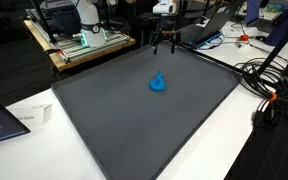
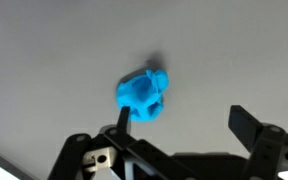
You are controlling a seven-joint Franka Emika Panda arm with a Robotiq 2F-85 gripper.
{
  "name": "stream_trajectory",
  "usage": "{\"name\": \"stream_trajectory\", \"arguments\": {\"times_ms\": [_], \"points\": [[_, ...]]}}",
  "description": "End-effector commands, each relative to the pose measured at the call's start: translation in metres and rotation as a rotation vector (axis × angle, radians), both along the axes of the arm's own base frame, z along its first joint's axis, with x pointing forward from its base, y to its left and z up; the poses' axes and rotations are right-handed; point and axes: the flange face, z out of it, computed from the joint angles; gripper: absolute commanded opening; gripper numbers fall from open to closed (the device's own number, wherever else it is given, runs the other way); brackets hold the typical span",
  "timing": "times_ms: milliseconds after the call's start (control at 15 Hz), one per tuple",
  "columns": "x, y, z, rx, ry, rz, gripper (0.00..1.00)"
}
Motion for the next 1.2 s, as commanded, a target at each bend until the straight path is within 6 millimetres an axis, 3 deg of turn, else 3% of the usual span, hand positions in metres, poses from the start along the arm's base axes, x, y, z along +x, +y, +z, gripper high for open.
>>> {"name": "stream_trajectory", "arguments": {"times_ms": [0,667,1000,1067,1133], "points": [[-0.003,0.019,0.008,-0.042,-0.015,-0.094,1.0],[-0.001,0.065,0.008,-0.085,-0.036,-0.339,1.0],[-0.005,0.065,-0.017,-0.095,-0.059,-0.443,1.0],[0.002,0.074,-0.012,-0.105,-0.05,-0.473,1.0],[-0.006,0.066,-0.023,-0.103,-0.062,-0.49,1.0]]}}
